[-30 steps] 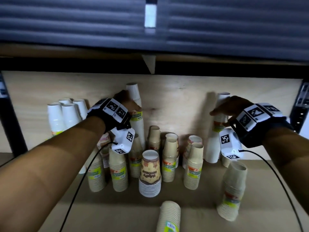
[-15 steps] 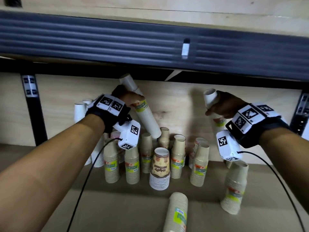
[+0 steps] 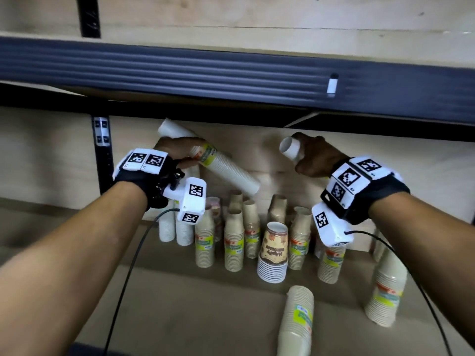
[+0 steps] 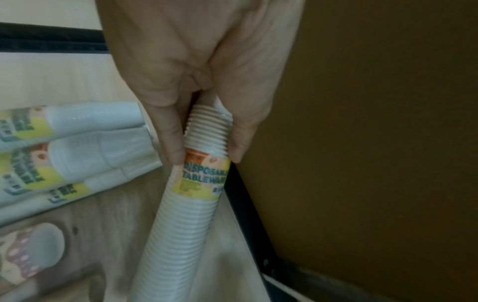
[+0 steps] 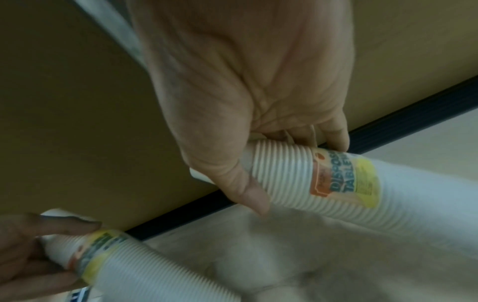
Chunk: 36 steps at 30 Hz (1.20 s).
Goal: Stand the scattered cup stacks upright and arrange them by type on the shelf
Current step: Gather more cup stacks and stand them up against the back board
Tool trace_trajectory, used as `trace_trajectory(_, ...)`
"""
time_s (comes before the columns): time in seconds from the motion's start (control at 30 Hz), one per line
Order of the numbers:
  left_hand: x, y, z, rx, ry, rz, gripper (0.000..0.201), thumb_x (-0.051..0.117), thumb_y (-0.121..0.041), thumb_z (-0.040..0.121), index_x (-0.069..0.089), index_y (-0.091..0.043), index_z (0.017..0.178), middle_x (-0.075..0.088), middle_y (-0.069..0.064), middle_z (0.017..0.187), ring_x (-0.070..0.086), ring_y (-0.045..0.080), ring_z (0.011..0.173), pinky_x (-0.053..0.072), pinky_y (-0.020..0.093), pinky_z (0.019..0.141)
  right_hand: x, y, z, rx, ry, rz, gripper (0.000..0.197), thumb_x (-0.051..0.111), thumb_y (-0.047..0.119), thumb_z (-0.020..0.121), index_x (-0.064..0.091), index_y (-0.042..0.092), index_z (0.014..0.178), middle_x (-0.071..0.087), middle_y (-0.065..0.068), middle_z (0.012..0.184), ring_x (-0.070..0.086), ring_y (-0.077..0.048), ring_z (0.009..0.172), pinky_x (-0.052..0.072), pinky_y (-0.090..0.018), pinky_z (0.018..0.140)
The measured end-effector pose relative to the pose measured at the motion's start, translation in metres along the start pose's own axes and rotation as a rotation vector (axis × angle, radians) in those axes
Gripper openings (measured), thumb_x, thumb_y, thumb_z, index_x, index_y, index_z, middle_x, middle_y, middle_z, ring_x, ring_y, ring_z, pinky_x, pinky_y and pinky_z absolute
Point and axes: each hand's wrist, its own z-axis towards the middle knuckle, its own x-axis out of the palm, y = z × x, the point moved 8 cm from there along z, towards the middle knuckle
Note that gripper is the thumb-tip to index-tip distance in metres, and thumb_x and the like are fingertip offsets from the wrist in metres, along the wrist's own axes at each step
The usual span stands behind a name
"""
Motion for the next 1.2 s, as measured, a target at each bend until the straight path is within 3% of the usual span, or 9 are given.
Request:
trace_trajectory(0.27,-0.066,0.018,-0.020,-0.096,-0.104,-0.067,0.012,0.068,-0.023,0.086,0.061,-0.013,0.087,0.069,-0.008,0.054,0.067,0.003,0.053,0.056,0.021,0.066,0.017,0.069,-0.011,-0.125,0.027,-0.058,0.064,0.058,0.016,0.080,0.034,0.044,0.133,0.045,-0.010,0.123,0.047,-0.036,0.117,0.044,-0.050,0.099)
trace_trajectory(0.37,-0.115,0.031,-0.005,-0.121,-0.193,-0.051,0.071,0.091,-0.046,0.045,0.069,-0.009,0.102,0.076,0.006,0.089,0.073,0.018,0.083,0.055,0.037,0.083,0.024,0.103,-0.013,-0.180,0.011,-0.074,0.065,0.057,0.019,0.084,0.031,0.042,0.139,0.042,-0.012,0.129,0.041,-0.038,0.123,0.040,-0.051,0.101)
trace_trajectory(0.5,-0.148,0.019,-0.024,-0.096,-0.232,-0.049,0.039,0.078,-0.034,0.073,0.064,-0.010,0.100,0.068,0.003,0.098,0.069,0.009,0.065,0.056,0.021,0.067,0.033,0.155,-0.019,-0.285,-0.013,-0.081,0.059,0.054,0.021,0.089,0.031,0.042,0.139,0.041,-0.011,0.131,0.039,-0.037,0.124,0.039,-0.052,0.101)
trace_trajectory(0.63,-0.197,0.029,-0.016,-0.091,-0.369,-0.018,0.089,0.091,-0.047,0.034,0.065,-0.010,0.110,0.074,0.007,0.096,0.071,0.022,0.083,0.054,0.035,0.085,0.042,0.210,-0.027,-0.434,0.057,-0.024,0.067,0.061,0.021,0.081,0.032,0.040,0.138,0.042,-0.010,0.133,0.043,-0.036,0.122,0.043,-0.047,0.099)
trace_trajectory(0.77,-0.192,0.006,-0.057,-0.045,-0.368,0.029,0.056,0.080,-0.019,0.075,0.056,-0.006,0.125,0.068,0.008,0.095,0.062,0.010,0.060,0.042,0.010,0.037,0.049,0.252,-0.041,-0.586,0.115,0.026,0.038,0.066,0.021,0.081,0.050,0.032,0.114,0.053,-0.005,0.119,0.054,-0.029,0.112,0.046,-0.034,0.089)
trace_trajectory(0.87,-0.190,0.001,-0.069,-0.018,-0.352,0.110,0.051,0.075,-0.013,0.081,0.053,-0.007,0.127,0.061,0.004,0.084,0.055,0.002,0.035,0.032,0.008,0.027,0.059,0.271,-0.043,-0.622,0.146,0.023,0.052,0.067,0.024,0.082,0.044,0.020,0.129,0.058,-0.004,0.115,0.056,-0.025,0.101,0.047,-0.032,0.085)
trace_trajectory(0.97,-0.194,0.006,-0.067,-0.025,-0.342,0.131,0.067,0.079,-0.015,0.077,0.047,-0.013,0.136,0.064,0.007,0.100,0.058,0.009,0.056,0.046,0.013,0.040,0.069,0.274,-0.039,-0.575,0.204,-0.008,0.051,0.063,0.036,0.086,0.048,0.013,0.129,0.060,-0.006,0.117,0.057,-0.025,0.104,0.046,-0.033,0.088)
trace_trajectory(1.07,-0.200,0.011,-0.067,-0.039,-0.337,0.116,0.072,0.080,-0.013,0.076,0.043,-0.015,0.138,0.065,0.008,0.104,0.059,0.011,0.067,0.052,0.016,0.055,0.076,0.266,-0.031,-0.467,0.280,0.012,0.021,0.056,0.038,0.093,0.054,0.017,0.097,0.057,0.000,0.092,0.051,-0.019,0.088,0.039,-0.028,0.070)
trace_trajectory(1.2,-0.207,0.020,-0.061,-0.056,-0.326,0.100,0.081,0.086,-0.015,0.068,0.046,-0.020,0.138,0.070,0.007,0.110,0.068,0.019,0.087,0.055,0.030,0.087,0.090,0.259,-0.021,-0.361,0.360,0.033,0.031,0.050,0.045,0.094,0.052,0.013,0.097,0.056,-0.005,0.097,0.051,-0.021,0.086,0.035,-0.028,0.075)
